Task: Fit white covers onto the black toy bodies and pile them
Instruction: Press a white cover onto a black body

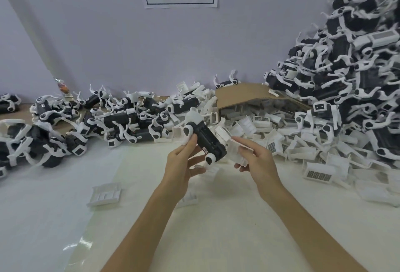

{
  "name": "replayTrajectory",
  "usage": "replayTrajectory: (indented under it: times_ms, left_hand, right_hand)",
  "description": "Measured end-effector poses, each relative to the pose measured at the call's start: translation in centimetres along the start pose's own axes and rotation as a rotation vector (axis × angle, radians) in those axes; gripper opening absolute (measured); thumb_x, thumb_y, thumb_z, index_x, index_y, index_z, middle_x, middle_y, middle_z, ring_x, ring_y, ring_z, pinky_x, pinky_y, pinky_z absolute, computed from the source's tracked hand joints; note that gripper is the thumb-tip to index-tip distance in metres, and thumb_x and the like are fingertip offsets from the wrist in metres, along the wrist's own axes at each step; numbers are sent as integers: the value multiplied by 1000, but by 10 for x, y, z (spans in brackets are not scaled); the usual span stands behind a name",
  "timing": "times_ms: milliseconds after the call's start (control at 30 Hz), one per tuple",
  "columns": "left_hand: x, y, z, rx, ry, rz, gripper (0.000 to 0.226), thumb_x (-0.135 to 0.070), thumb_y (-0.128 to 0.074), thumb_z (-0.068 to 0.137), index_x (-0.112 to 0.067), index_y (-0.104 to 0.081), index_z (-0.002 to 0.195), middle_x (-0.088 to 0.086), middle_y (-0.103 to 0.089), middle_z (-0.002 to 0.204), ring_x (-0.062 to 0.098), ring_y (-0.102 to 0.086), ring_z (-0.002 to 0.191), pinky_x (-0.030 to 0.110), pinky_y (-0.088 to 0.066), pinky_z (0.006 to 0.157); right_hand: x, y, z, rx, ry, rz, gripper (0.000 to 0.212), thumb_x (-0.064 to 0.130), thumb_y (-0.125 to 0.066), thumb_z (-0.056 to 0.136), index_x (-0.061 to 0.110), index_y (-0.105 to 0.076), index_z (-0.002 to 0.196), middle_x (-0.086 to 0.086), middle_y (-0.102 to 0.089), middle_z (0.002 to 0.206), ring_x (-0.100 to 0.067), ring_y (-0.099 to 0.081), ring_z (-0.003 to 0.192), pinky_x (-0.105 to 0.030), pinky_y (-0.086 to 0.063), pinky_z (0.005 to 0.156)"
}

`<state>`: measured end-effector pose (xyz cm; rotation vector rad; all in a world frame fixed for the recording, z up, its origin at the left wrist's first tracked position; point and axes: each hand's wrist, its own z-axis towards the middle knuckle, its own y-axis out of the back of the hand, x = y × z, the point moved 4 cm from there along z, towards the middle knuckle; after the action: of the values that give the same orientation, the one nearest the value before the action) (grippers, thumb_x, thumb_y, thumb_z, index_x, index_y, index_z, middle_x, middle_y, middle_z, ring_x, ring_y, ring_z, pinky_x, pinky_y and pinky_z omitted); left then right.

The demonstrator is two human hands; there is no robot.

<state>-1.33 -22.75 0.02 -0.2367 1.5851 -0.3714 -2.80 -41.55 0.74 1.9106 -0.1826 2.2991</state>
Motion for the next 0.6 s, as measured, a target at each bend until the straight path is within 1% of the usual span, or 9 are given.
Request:
replayTrajectory:
  times_ms: [67, 133, 200, 300, 400, 433, 500, 533, 600]
  left_hand:
    - [0, 3, 0, -4, 12, -12, 35, -42, -65, 92, -14, -75, 110, 3, -76, 97, 14, -66, 68, 24, -49, 52]
    - [0, 6, 1, -13, 18, -11, 30, -39, -65, 93, -15, -76, 109, 3, -75, 97, 13, -66, 68, 24, -49, 51]
    - [0, 6, 2, -15, 23, 5, 28, -37, -67, 93, -15, -76, 107, 2, -74, 95, 12, -66, 68, 23, -49, 51]
    - [2, 4, 1, -3, 45, 46, 24, -32, -68, 94, -14, -75, 108, 1, -73, 94, 13, -64, 68, 24, -49, 51]
    - [5, -1, 0, 42, 67, 73, 16, -26, -67, 95, -14, -73, 103, 0, -73, 89, 12, -65, 65, 23, -49, 49]
    - [6, -3, 0, 63, 70, 82, 15, -24, -67, 95, -13, -73, 103, 0, -73, 87, 12, -65, 64, 22, -48, 48]
    - [6, -6, -2, 99, 70, 108, 15, -23, -66, 95, -11, -72, 104, 1, -73, 87, 13, -67, 67, 22, -48, 48]
    - [6, -7, -2, 110, 67, 120, 15, -22, -66, 95, -11, -73, 104, 2, -72, 88, 14, -67, 69, 22, -48, 48]
    - [7, -9, -3, 128, 57, 133, 16, -21, -66, 96, -11, -74, 105, 3, -73, 91, 15, -68, 72, 23, -49, 49]
  right_hand:
    - [0, -1, 1, -13, 9, 3, 43, 5, -52, 99, 44, -72, 100, 11, -72, 103, -7, -66, 60, -17, -49, 54]
    - [-2, 0, 3, -31, 1, 5, 47, 6, -53, 99, 50, -70, 97, 22, -72, 93, -5, -67, 67, -17, -51, 56]
    - [-5, 2, 5, -51, 0, -8, 46, 8, -55, 98, 53, -68, 97, 24, -69, 89, 1, -64, 72, -19, -53, 61]
    - [-8, 4, 7, -59, -4, -7, 43, 10, -57, 97, 52, -67, 97, 9, -61, 87, 8, -56, 63, -20, -54, 63]
    - [-7, 4, 7, -39, 8, -25, 39, 11, -55, 98, 45, -72, 106, -5, -56, 82, 8, -55, 63, -19, -53, 61]
    - [-6, 4, 7, -34, 21, -44, 38, 11, -54, 98, 45, -71, 107, 0, -58, 81, 9, -55, 64, -19, -53, 61]
    - [-5, 5, 6, -39, 53, -80, 39, 12, -53, 100, 47, -69, 106, 18, -62, 82, 11, -55, 67, -19, -53, 63]
    - [-4, 5, 5, -44, 71, -95, 38, 13, -53, 100, 46, -69, 108, 21, -64, 84, 9, -54, 68, -19, -53, 64]
    - [-3, 5, 5, -49, 107, -122, 34, 15, -54, 101, 43, -68, 116, 18, -63, 91, 5, -52, 65, -18, -53, 65]
